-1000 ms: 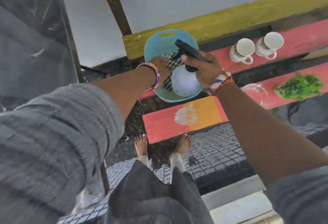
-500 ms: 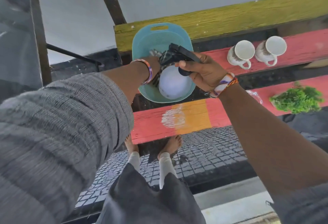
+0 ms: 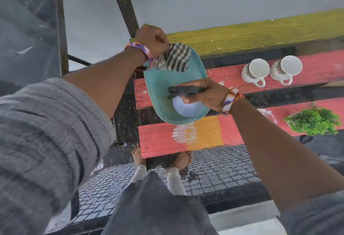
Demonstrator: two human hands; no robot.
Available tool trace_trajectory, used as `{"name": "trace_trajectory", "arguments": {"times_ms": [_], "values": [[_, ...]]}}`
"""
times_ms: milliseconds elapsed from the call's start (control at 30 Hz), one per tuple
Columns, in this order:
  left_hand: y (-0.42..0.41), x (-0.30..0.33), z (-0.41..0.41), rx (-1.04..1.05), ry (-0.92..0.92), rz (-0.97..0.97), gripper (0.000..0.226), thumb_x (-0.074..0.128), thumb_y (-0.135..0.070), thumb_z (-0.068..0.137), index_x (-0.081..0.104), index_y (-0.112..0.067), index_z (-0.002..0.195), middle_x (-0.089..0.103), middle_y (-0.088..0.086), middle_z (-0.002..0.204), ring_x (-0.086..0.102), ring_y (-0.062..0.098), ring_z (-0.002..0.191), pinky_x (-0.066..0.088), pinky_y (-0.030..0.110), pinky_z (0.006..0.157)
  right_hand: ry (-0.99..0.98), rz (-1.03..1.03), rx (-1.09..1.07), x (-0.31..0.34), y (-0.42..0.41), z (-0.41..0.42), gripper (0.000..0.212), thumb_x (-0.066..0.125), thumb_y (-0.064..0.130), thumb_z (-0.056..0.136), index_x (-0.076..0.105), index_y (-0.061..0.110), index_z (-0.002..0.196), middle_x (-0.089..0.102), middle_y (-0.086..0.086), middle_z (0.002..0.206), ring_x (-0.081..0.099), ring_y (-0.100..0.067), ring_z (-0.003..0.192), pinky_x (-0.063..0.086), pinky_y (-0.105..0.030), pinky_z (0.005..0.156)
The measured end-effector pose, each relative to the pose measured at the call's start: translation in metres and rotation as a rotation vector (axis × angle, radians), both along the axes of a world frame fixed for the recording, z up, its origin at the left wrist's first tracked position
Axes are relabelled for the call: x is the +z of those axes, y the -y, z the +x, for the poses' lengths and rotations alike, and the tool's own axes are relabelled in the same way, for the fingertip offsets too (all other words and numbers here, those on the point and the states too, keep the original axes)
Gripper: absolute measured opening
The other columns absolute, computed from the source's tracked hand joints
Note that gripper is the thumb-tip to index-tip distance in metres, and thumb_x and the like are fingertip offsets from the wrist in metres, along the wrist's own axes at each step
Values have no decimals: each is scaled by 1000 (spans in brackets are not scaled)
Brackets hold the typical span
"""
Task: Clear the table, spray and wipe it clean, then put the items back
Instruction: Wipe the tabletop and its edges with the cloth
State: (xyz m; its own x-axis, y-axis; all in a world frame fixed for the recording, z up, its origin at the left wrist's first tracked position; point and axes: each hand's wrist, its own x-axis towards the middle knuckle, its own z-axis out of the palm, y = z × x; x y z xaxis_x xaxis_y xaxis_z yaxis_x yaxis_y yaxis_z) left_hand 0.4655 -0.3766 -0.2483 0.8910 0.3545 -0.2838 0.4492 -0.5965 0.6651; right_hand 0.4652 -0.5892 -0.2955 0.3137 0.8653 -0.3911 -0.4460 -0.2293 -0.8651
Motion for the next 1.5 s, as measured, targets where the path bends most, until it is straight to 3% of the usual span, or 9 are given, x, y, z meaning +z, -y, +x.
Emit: {"name": "trace_trajectory", "arguments": {"times_ms": [100, 233, 500, 633, 800, 967, 1133, 1333, 1500], "values": [[-10, 21, 4, 70, -64, -130, 24, 59, -5, 77, 62, -20, 57, 56, -20, 34, 50, -13, 35, 38, 2, 37, 89, -143, 252, 8, 0, 6, 61, 69, -8, 71, 55, 15, 126, 57, -15, 131, 51, -21, 125, 45, -22, 98], [-20, 42, -3, 208, -72, -303, 25, 58, -1, 80, 60, -15, 59, 54, -16, 30, 47, -5, 28, 39, 8, 34, 203, -383, 429, 20, 9, 15, 73, 78, 5, 69, 47, 32, 130, 46, 2, 142, 41, -15, 133, 33, -33, 111], [-26, 43, -25, 364, -80, -502, 26, 53, 9, 82, 58, -9, 64, 62, -12, 41, 53, -1, 39, 35, 7, 33, 1012, -700, -75, 26, 7, -12, 85, 83, 46, 57, 47, 36, 133, 39, -7, 139, 32, -28, 130, 29, -38, 107], [-22, 38, -27, 503, -49, -654, 32, 46, 8, 87, 59, 7, 116, 63, 20, 121, 61, 14, 70, 47, 25, 72, 582, -825, -110, 13, 12, -19, 87, 80, 46, 63, 40, 34, 139, 25, -6, 151, 26, -31, 139, 35, -49, 107], [-21, 51, -24, 653, 34, -786, 39, 45, 12, 86, 55, 8, 124, 72, -1, 67, 52, 5, 40, 39, 17, 48, 124, -699, -459, 6, -2, -33, 83, 77, 43, 68, 42, 12, 137, 39, -9, 145, 45, -35, 126, 52, -55, 88], [-23, 69, -23, 651, 92, -846, 42, 41, 7, 90, 50, 3, 131, 52, 11, 136, 65, 9, 84, 48, 27, 84, -17, -623, -549, 13, -29, -33, 67, 76, 36, 72, 47, 13, 128, 43, -12, 141, 48, -37, 122, 54, -55, 80], [-32, 82, -27, 738, 140, -880, 41, 42, 6, 90, 51, 3, 130, 57, 5, 83, 46, 14, 67, 43, 29, 85, -50, -689, -475, 20, -33, -29, 82, 77, 40, 69, 41, 12, 137, 37, -13, 145, 44, -37, 125, 56, -53, 76], [-42, 112, -39, 554, 117, -706, 47, 39, 5, 90, 50, -8, 134, 52, 1, 130, 51, 15, 95, 45, 23, 87, 83, -667, -342, 43, -19, -23, 74, 79, 34, 69, 47, 20, 134, 46, -7, 140, 47, -26, 116, 52, -43, 75], [-51, 152, -62, 463, 197, -663, 43, 39, 4, 88, 57, -11, 125, 51, -1, 138, 55, 17, 98, 38, 19, 57, 561, -570, -356, 99, -43, -24, 102, 75, 69, 51, 48, 14, 132, 52, 2, 131, 49, -16, 120, 41, -32, 102]]}}
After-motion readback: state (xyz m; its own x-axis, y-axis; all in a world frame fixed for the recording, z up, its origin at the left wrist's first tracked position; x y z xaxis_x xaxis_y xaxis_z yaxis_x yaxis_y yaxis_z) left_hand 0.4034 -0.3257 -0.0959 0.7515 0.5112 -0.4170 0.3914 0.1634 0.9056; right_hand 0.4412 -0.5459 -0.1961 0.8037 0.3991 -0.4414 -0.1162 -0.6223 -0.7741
